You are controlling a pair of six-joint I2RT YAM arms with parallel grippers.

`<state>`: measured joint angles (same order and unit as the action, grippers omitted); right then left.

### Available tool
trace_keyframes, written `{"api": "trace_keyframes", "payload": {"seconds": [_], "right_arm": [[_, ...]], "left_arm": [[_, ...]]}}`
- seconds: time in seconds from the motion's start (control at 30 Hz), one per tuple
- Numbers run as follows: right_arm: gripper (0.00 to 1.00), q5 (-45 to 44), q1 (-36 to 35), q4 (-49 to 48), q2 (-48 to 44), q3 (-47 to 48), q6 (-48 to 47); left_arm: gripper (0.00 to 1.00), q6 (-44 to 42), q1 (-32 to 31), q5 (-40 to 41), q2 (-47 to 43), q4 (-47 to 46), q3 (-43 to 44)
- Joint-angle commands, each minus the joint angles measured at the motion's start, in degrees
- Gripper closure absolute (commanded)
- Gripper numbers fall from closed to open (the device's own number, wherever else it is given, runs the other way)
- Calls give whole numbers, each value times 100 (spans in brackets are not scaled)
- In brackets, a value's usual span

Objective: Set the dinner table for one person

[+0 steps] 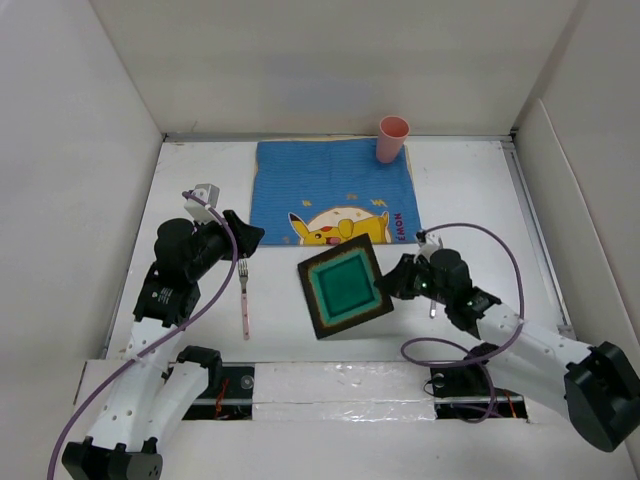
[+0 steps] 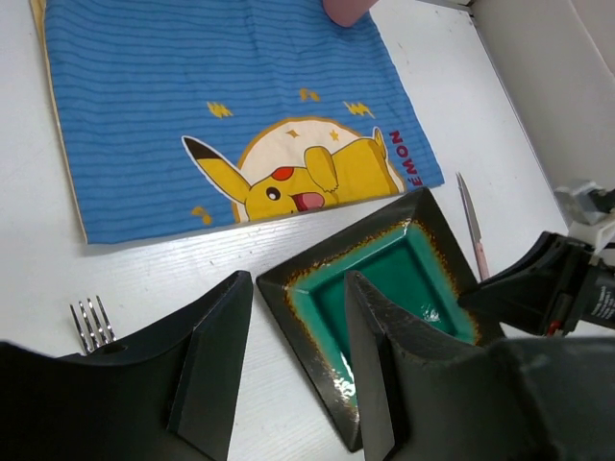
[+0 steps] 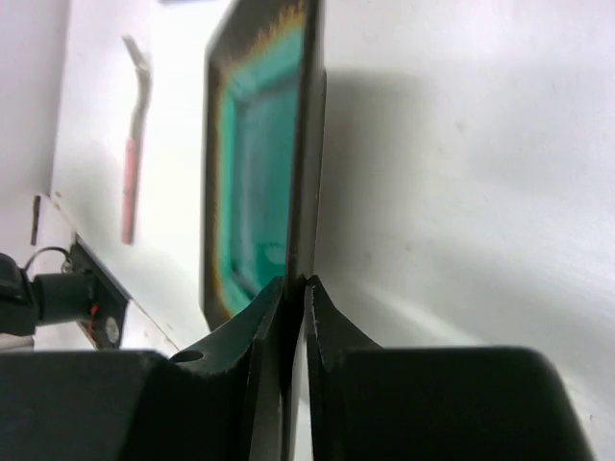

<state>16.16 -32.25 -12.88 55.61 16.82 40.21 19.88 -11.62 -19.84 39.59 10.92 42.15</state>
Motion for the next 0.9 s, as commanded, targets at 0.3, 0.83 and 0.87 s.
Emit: {"api": "trace_keyframes", "payload": {"seconds": [0.3,0.83,0.87], "right_arm": [[100,836,377,-2462,1856,2501,102],[100,616,1335,-5056,4253,3731,2087],[100,660,1335,-5083,4395,3941,2140]], "left_arm": [[61,-28,-25,-3,-136,-283,92],[61,-10,-25,-152,-31,-301,83],[61,-19,-25,-144,-5,-301,91]]}}
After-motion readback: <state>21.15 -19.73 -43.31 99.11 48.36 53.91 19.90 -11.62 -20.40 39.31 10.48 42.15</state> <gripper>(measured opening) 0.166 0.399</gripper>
